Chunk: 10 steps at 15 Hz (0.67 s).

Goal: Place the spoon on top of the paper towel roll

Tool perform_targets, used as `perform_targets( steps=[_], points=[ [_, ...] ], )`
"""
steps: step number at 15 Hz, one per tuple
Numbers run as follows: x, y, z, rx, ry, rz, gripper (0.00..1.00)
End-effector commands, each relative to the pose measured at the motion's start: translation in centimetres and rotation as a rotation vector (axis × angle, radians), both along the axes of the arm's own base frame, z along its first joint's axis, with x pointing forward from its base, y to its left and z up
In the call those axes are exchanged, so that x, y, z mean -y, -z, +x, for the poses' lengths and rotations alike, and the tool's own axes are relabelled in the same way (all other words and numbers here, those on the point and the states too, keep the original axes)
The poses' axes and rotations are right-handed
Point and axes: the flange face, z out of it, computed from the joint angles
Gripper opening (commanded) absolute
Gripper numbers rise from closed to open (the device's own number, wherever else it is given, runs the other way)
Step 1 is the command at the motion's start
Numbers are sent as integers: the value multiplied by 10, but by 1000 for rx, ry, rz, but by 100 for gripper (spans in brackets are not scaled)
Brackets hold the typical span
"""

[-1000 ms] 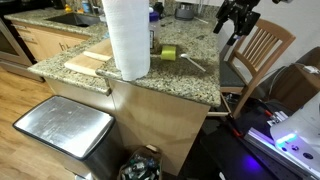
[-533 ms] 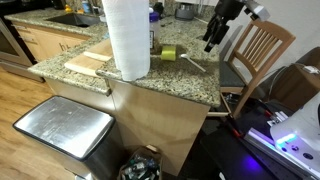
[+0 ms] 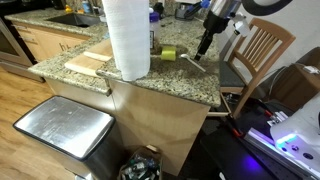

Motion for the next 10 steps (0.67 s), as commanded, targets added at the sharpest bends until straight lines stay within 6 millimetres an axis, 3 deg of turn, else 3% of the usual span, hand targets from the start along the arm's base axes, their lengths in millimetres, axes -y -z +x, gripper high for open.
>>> perform_targets(
  steps=[1,5,6,10],
  points=[
    [11,23,6,-20,104,21,100],
    [22,49,4,-38,233,78,100],
    [15,35,4,-36,183,50,100],
    [19,46,5,-47,218,64,100]
  ],
)
